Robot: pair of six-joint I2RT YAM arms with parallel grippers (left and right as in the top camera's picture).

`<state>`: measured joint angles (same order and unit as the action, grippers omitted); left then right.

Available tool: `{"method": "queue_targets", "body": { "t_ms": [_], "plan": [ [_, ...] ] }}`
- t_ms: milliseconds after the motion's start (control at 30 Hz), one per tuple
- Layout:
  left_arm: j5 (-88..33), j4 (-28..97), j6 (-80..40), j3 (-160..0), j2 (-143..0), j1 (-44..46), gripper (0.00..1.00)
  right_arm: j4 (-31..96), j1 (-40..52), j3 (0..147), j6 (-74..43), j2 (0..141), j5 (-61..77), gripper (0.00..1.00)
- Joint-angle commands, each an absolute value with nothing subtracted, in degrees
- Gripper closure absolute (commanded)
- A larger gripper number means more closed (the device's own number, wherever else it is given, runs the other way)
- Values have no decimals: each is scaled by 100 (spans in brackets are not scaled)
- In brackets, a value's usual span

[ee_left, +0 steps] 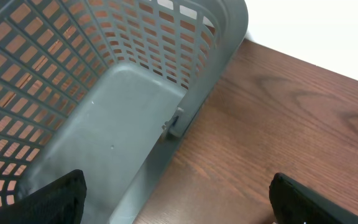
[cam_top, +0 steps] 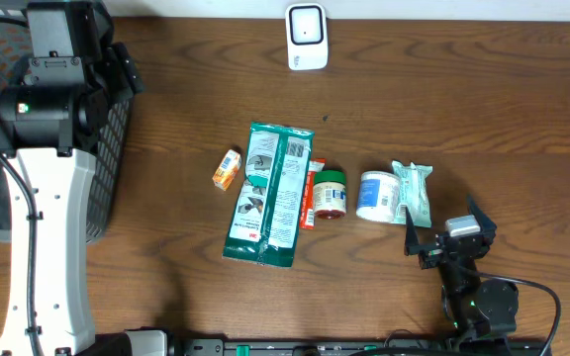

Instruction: Scan the item barcode

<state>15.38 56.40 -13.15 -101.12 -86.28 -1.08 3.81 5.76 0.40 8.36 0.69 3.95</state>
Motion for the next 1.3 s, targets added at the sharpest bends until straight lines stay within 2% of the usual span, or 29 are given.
{"method": "queue_targets", "body": {
  "t_ms": [0,400,567,767,1133,1267],
  "plan": [
    [1634,5645,-1343,-10149,-8637,-132,10,399,609,32,183,38,456,1],
    [1636,5645,-1343,-10149,-8637,-132,10,495,593,926,-338,56,377,1],
    [1634,5645,-1343,-10149,-8637,-132,10,862,593,1857,-338,392,303,1],
    [1634,5645,-1343,-10149,-8637,-132,10,1586,593,3352,-336,1450,307,1],
    [1634,5645,-1341,-10149,-8637,-132,10,5041,596,6969,-294,4536,425,1],
    [1634,5645,-1341,-10149,-8637,-132,10,6106,596,7881,-292,5450,458,1]
  ]
}}
